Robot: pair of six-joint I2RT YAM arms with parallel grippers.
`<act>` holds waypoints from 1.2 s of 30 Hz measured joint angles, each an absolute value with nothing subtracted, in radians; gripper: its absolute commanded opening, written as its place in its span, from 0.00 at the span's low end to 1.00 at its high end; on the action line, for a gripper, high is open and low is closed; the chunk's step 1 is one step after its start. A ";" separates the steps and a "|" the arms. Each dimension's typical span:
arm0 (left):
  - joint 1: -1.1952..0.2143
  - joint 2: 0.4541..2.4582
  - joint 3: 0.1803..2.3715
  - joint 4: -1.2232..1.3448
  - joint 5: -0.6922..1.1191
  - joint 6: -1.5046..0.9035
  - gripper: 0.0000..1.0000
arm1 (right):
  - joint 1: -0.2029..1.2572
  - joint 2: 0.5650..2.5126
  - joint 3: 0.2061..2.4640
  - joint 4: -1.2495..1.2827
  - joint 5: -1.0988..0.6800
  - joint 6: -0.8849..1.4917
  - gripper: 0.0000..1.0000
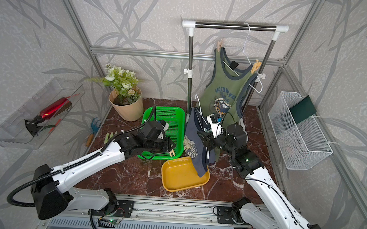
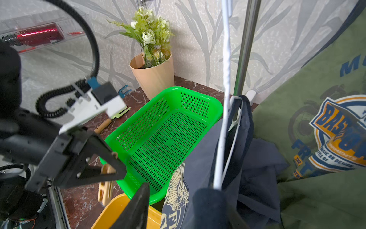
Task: Remove the clothespins securing tank tops to the hanger
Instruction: Place the clothespin in the storage box.
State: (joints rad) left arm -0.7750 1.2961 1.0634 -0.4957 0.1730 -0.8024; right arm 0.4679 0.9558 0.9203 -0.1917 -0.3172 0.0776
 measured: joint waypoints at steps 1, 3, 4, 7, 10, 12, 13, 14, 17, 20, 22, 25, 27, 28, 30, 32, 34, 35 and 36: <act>-0.797 1.296 1.032 -0.474 0.163 -0.812 0.10 | 0.465 0.955 0.920 -0.187 -0.322 0.080 0.00; -0.836 1.301 0.987 -0.432 0.147 -0.828 0.10 | 0.464 0.952 0.920 -0.182 -0.330 0.083 0.00; -0.855 1.308 0.970 -0.412 0.140 -0.834 0.10 | 0.464 0.948 0.919 -0.182 -0.335 0.086 0.00; -0.906 1.351 0.955 -0.364 0.116 -0.845 0.10 | 0.464 0.931 0.912 -0.182 -0.345 0.092 0.00; -0.952 1.406 0.955 -0.310 0.077 -0.846 0.10 | 0.464 0.912 0.904 -0.179 -0.354 0.101 0.00; -0.976 1.440 0.953 -0.276 0.059 -0.845 0.10 | 0.464 0.903 0.900 -0.179 -0.359 0.105 0.00; -0.984 1.454 0.951 -0.263 0.051 -0.845 0.10 | 0.464 0.899 0.900 -0.179 -0.361 0.105 0.00; -0.992 1.464 0.949 -0.249 0.046 -0.844 0.10 | 0.464 0.897 0.900 -0.180 -0.361 0.105 0.00; -1.008 1.480 0.940 -0.225 0.022 -0.838 0.10 | 0.464 0.891 0.900 -0.180 -0.362 0.104 0.00; -1.024 1.487 0.939 -0.207 -0.019 -0.826 0.10 | 0.464 0.889 0.900 -0.180 -0.363 0.104 0.00; -1.039 1.495 0.936 -0.188 -0.047 -0.818 0.10 | 0.464 0.889 0.899 -0.179 -0.367 0.104 0.00; -1.069 1.520 0.916 -0.155 -0.086 -0.808 0.10 | 0.464 0.889 0.893 -0.176 -0.369 0.104 0.00; -1.081 1.547 0.905 -0.141 -0.104 -0.806 0.12 | 0.464 0.889 0.891 -0.176 -0.369 0.104 0.00; -1.087 1.563 0.900 -0.137 -0.110 -0.806 0.15 | 0.463 0.889 0.890 -0.176 -0.371 0.104 0.00; -1.094 1.590 0.892 -0.134 -0.120 -0.806 0.22 | 0.463 0.889 0.889 -0.176 -0.375 0.104 0.00; -1.099 1.607 0.890 -0.134 -0.129 -0.806 0.34 | 0.463 0.889 0.889 -0.176 -0.376 0.104 0.00; -1.101 1.610 0.890 -0.135 -0.138 -0.801 0.52 | 0.463 0.889 0.889 -0.176 -0.376 0.103 0.00; -1.103 1.610 0.891 -0.135 -0.141 -0.797 0.61 | 0.463 0.888 0.889 -0.176 -0.376 0.102 0.00; -1.105 1.610 0.891 -0.137 -0.144 -0.792 0.69 | 0.464 0.888 0.889 -0.176 -0.376 0.101 0.00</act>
